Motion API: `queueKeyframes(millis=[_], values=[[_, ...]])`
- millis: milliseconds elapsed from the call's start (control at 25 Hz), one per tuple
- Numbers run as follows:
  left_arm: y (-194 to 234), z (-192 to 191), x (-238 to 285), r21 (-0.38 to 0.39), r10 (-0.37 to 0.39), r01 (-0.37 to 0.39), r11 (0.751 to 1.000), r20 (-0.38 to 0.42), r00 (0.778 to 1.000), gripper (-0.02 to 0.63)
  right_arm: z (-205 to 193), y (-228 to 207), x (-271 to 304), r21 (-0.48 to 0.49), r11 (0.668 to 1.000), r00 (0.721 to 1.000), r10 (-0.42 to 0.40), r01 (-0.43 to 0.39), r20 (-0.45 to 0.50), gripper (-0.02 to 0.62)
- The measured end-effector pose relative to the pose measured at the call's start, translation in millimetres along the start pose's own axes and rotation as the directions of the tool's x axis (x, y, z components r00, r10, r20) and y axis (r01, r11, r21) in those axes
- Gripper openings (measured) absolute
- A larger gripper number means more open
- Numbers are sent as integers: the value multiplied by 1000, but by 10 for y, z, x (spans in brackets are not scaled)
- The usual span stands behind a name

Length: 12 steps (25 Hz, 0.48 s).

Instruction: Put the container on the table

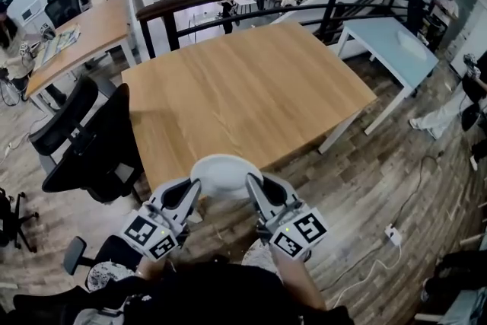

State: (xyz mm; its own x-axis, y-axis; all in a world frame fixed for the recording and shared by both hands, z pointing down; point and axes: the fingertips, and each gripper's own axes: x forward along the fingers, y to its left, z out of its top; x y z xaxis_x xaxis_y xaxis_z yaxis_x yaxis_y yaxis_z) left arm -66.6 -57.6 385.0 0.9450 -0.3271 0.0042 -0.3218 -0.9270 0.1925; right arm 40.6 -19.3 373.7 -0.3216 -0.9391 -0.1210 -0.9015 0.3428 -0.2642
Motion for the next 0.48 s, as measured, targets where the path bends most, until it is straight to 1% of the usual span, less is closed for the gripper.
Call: queueKeyframes(millis=[160, 480], values=[[2, 8, 290, 19, 20, -19, 1000, -3, 1000, 25, 78, -296, 28, 5, 1000, 1000, 24, -24, 3, 29], [58, 66, 709, 35, 76, -76, 996, 4, 997, 25, 229, -712, 139, 5, 996, 996, 89, -89, 3, 29]])
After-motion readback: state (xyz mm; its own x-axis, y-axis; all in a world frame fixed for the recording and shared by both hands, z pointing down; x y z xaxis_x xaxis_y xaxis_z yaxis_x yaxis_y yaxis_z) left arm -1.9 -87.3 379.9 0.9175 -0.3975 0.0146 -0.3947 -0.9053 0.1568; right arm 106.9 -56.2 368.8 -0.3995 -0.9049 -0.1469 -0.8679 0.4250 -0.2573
